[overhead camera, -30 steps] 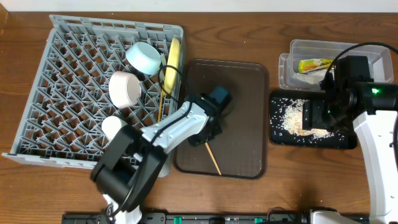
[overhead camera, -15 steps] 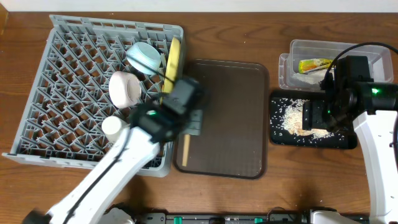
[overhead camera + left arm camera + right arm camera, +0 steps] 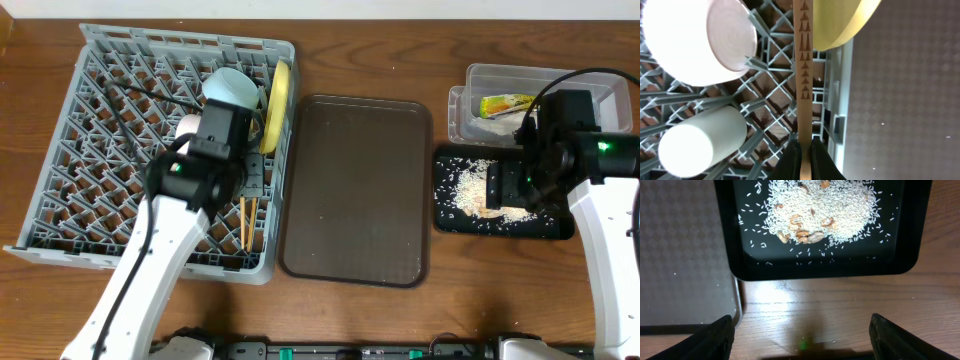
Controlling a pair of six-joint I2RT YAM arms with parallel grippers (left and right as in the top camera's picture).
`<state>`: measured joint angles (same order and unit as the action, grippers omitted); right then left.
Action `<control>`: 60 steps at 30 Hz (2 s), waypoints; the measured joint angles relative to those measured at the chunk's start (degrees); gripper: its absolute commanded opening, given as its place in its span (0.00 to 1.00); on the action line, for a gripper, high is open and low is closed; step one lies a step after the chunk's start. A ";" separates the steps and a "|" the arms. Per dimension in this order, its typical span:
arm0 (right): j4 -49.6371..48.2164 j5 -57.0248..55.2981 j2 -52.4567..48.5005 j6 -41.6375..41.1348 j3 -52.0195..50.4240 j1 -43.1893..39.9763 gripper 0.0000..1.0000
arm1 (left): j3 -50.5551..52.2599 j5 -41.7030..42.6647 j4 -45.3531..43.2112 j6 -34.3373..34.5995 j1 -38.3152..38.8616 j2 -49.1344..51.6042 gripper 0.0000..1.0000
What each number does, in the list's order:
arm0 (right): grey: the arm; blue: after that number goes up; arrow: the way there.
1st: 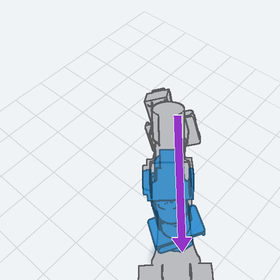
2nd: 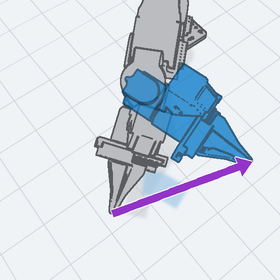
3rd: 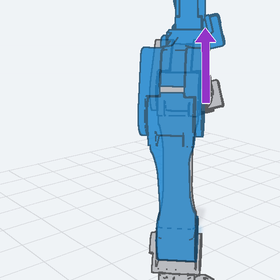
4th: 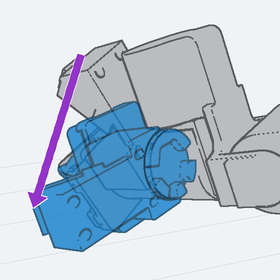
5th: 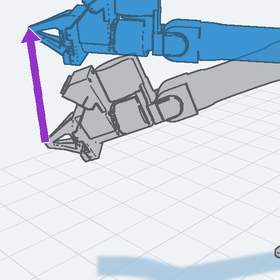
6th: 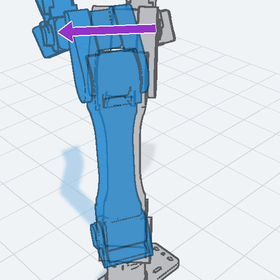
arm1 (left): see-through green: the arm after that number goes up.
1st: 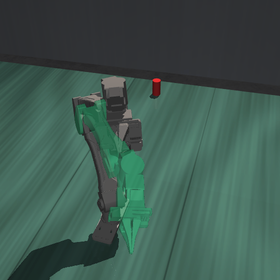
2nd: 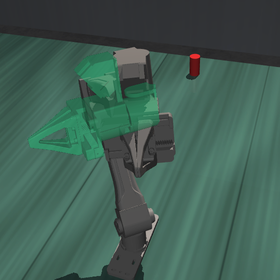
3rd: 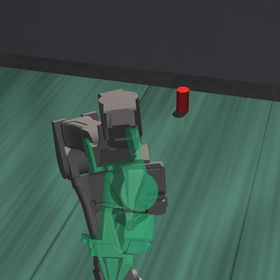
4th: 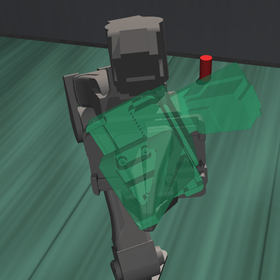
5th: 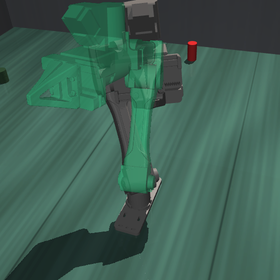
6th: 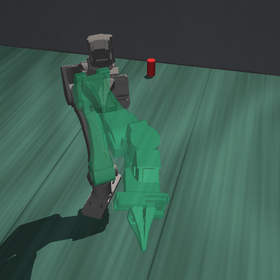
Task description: Sort waste into correct bins and load items into the dishwasher
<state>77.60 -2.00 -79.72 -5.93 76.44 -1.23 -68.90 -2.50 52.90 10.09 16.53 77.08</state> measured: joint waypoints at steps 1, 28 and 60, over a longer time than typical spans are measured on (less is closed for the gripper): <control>0.02 0.00 0.00 0.00 0.00 0.00 0.84 | 0.00 0.17 -0.39 -0.39 -0.13 1.18 0.06; -15.65 13.14 0.00 0.11 0.00 0.63 0.89 | 0.00 6.51 -4.66 -2.64 -0.22 -2.34 0.78; -26.97 9.77 29.33 -0.90 -23.30 5.64 0.99 | 15.15 7.15 1.51 -2.45 2.97 -31.23 0.92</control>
<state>50.63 7.77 -50.39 -6.83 53.15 4.40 -53.76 4.64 54.41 7.64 19.51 45.84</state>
